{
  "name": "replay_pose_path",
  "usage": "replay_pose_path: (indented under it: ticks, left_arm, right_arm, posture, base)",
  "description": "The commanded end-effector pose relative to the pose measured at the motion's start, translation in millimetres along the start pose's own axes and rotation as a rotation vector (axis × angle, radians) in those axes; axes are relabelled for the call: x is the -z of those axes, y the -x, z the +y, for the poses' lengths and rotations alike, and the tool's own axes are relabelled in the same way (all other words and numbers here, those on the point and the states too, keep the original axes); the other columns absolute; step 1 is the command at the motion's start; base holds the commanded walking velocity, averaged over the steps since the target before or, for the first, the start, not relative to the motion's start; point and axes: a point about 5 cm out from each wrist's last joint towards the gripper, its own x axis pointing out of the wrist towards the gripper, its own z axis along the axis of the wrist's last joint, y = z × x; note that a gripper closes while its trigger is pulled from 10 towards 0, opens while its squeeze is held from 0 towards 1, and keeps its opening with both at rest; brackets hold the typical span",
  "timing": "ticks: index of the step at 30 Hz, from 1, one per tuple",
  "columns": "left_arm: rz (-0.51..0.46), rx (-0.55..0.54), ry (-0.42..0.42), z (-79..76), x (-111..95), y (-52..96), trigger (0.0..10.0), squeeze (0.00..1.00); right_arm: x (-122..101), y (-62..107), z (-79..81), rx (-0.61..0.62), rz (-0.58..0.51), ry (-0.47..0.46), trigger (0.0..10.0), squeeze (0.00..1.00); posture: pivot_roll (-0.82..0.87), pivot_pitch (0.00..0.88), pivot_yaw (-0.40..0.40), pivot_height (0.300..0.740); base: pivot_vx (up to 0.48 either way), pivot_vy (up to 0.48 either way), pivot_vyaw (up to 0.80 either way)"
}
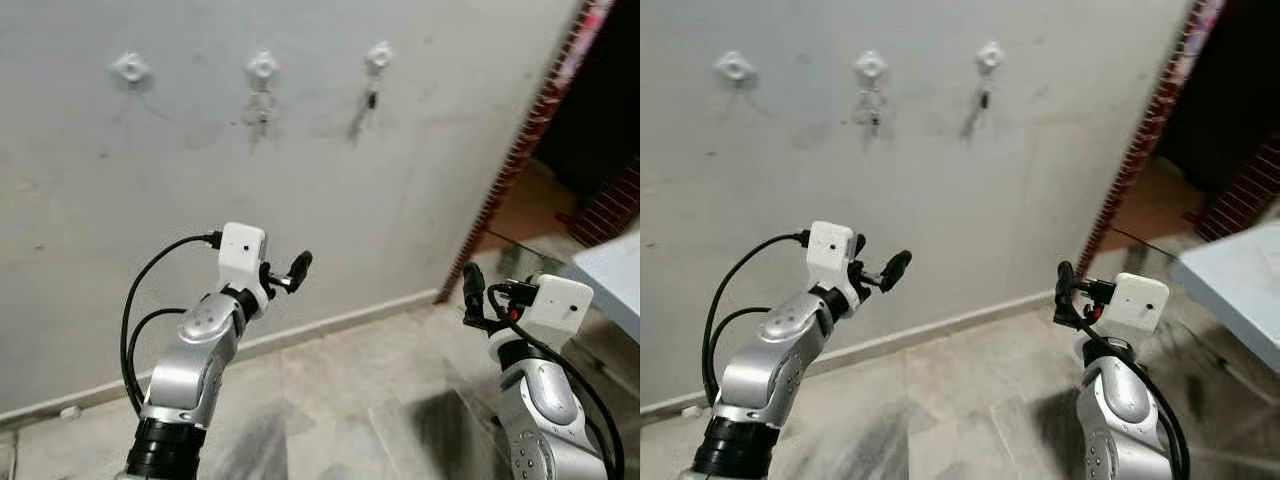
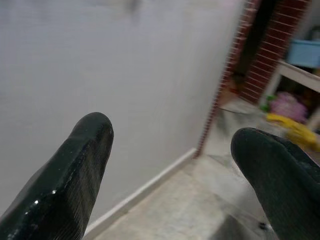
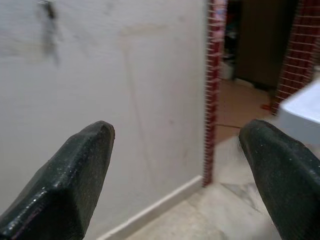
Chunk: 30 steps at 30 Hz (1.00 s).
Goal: Hang keys on a hook
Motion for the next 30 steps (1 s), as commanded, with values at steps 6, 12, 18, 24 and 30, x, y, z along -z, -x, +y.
replay_pose_path:
  ticks: [6,12,18,24,30]
  left_arm:
    - [0.000,0.018,-0.002,-0.6,-0.3,-1.7,10.0,0.00]
    - [0.002,0.020,-0.001,-0.2,-0.1,-2.1,10.0,0.00]
    - [0.003,0.027,0.004,-0.2,0.3,-2.0,10.0,0.00]
    - [0.002,0.033,0.006,-0.8,0.1,-2.4,10.0,0.00]
    - [0.001,0.040,0.009,-1.4,-0.2,-2.4,10.0,0.00]
  right_arm:
    - [1.0,0.2,-3.2,0.009,0.015,0.015,10.0,0.00]
    - [0.9,1.5,-2.9,0.010,0.017,0.017,10.0,0.00]
    - [1.1,1.7,-3.9,0.012,0.018,0.021,10.0,0.00]
    - [1.1,1.7,-3.7,0.013,0.018,0.022,10.0,0.00]
    - [1.5,1.9,-3.4,0.013,0.020,0.023,10.0,0.00]
  posture:
    - [0.04,0.011,-0.043,0.740]
    - [0.04,0.016,-0.042,0.740]
    - [0.04,0.019,-0.041,0.740]
    - [0.04,0.019,-0.039,0.740]
    - [0.04,0.020,-0.038,0.740]
  base:
    - [0.000,0.000,-0.79]
    - [0.000,0.000,-0.79]
    - [0.000,0.000,-0.79]
    - [0.000,0.000,-0.80]
    - [0.000,0.000,-0.80]
